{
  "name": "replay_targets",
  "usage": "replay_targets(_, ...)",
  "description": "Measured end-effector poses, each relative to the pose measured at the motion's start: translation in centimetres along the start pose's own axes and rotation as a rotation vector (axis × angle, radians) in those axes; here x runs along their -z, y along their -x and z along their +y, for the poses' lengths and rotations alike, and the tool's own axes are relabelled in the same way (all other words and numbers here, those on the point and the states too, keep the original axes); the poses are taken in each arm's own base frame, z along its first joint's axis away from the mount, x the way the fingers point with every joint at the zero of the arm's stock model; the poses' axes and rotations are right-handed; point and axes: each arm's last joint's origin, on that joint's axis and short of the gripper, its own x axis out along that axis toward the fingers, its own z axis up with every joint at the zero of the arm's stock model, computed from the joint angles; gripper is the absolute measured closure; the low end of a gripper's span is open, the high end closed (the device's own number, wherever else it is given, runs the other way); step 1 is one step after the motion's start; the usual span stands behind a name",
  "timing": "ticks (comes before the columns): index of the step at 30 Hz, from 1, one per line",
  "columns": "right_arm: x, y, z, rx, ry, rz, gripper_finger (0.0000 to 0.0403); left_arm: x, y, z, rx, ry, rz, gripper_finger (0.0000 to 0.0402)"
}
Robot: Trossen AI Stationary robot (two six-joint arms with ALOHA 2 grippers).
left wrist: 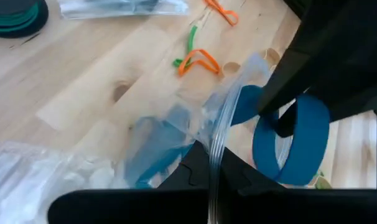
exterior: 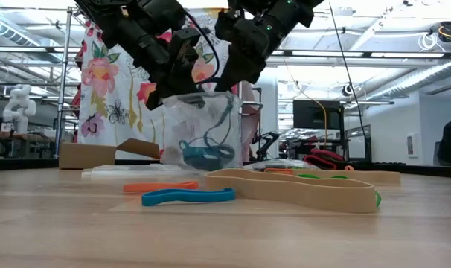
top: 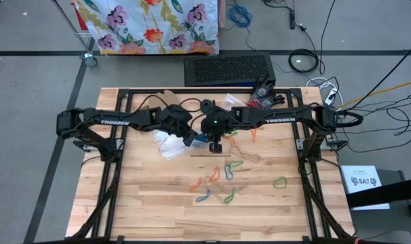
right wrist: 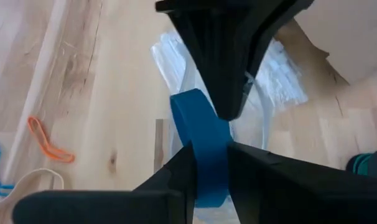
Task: Sort rubber bands
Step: Put the blue rubber band into the transparent zip bag
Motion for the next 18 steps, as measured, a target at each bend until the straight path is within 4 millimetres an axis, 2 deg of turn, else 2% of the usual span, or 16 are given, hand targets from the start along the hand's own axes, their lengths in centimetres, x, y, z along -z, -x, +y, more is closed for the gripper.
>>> replay_targets(4, -0.1, 0.0, 0.0, 0.001, 0.021, -0.008, 0.0323, 0.0, 0.0, -0.1, 0.004, -0.008, -0.001, 0.0401)
replay_targets(10, 0.0, 0.0, -0.2, 0.054, 0.026, 0.000, 0.0277, 0.1, 0.0, -0.1, 0.001, -0.029, 0.005, 0.0401)
replay_targets(18, 1.6, 0.3, -0.3, 0.105, -0.008, 0.171, 0.0237, 0.5, 0.0, 0.4, -0.071, -0.027, 0.038, 0.0401)
